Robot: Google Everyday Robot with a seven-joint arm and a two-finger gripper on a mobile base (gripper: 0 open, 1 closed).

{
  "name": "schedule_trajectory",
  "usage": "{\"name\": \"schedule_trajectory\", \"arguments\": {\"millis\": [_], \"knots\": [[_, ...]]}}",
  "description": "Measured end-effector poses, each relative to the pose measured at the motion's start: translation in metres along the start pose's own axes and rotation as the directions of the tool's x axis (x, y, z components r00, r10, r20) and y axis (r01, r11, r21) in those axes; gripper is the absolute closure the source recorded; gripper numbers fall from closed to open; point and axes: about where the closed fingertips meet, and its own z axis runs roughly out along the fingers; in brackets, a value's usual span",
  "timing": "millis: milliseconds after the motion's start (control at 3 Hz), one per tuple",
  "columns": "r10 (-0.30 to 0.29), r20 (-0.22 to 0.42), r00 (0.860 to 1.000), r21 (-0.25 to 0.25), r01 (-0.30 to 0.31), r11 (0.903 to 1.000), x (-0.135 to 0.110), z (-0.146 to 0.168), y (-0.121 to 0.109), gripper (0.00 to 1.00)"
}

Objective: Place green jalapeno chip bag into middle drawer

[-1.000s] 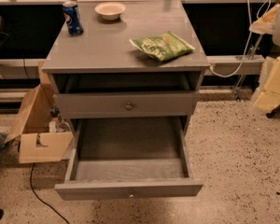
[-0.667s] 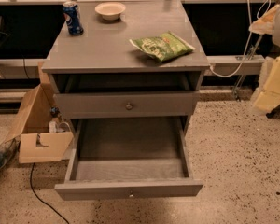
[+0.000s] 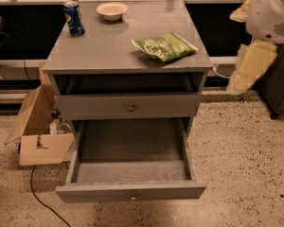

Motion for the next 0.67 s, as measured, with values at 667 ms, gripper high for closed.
{"name": "schedule_trajectory", "arguments": {"millis": [667], "knots": [[-0.041,0.15,0.988,0.09,0.027,0.9956,-0.029,0.094,-0.095,0.0]]}}
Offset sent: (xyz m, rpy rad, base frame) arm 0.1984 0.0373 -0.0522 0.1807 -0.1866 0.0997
